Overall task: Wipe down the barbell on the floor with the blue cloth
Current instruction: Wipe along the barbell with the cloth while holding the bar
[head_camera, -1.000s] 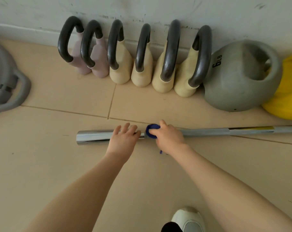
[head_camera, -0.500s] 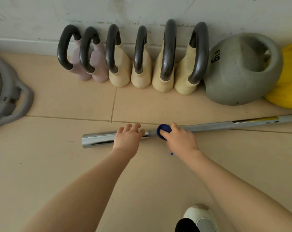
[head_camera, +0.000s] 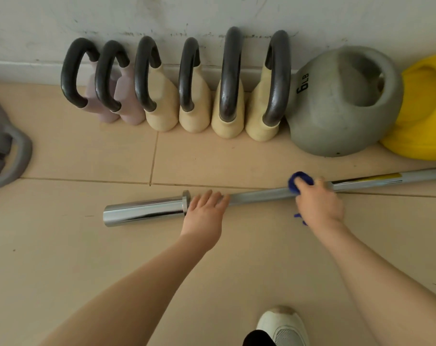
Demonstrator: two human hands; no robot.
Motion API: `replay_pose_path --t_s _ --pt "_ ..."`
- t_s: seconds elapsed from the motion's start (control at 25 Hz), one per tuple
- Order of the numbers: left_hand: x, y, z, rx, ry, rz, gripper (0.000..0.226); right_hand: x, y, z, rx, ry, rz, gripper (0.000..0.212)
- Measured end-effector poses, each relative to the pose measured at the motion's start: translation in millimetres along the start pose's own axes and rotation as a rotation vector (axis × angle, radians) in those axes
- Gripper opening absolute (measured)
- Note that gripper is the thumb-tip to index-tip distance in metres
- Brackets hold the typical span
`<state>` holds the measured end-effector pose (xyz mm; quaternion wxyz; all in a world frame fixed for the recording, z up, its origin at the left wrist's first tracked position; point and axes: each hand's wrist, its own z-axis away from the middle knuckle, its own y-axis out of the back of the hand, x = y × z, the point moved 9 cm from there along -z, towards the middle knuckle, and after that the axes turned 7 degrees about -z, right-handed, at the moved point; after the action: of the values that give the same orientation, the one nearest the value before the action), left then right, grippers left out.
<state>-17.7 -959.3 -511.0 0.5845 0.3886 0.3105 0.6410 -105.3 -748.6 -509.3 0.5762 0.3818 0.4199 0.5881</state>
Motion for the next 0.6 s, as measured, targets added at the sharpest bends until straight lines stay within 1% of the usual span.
replay_pose_path --t_s 0.04,0.08,0.12,0.16,0.24,0.28,0.32,0.36,0.44,0.48,0.52,0.6 --pt "7 -4 0 -0.023 -0.027 0.014 0.071 25 4 1 0.027 -0.133 -0.066 0.030" --pt "12 -9 0 -0.041 -0.043 0.006 0.074 31 2 4 0.034 -0.190 -0.116 0.029" --pt "15 -14 0 -0.044 -0.052 -0.026 0.075 20 -2 9 0.018 -0.178 -0.157 0.030" --pt "17 -18 0 -0.040 -0.057 -0.067 0.076 0 -7 15 -0.019 -0.111 -0.183 0.032" --pt "20 -25 1 -0.056 -0.065 -0.131 0.077 -36 -19 29 -0.101 0.131 -0.147 0.038" --pt "20 -26 1 -0.072 -0.065 -0.143 0.077 -36 -19 30 -0.123 0.205 -0.102 0.040" --pt "20 -26 1 -0.089 -0.065 -0.144 0.078 -18 -16 21 -0.108 0.196 -0.069 0.039" --pt "19 -25 0 -0.104 -0.065 -0.140 0.079 13 -8 9 -0.067 0.111 -0.089 0.036" --pt "17 -22 -3 -0.124 -0.065 -0.125 0.080 82 8 -7 0.036 -0.156 -0.172 0.027" --pt "16 -21 -4 -0.130 -0.061 -0.116 0.081 99 7 -7 0.066 -0.259 -0.220 0.025" --pt "16 -21 -4 -0.132 -0.056 -0.107 0.081 99 2 -6 0.077 -0.301 -0.300 0.023" --pt "16 -20 -4 -0.121 -0.041 -0.094 0.082 63 -9 1 0.056 -0.248 -0.501 0.022"
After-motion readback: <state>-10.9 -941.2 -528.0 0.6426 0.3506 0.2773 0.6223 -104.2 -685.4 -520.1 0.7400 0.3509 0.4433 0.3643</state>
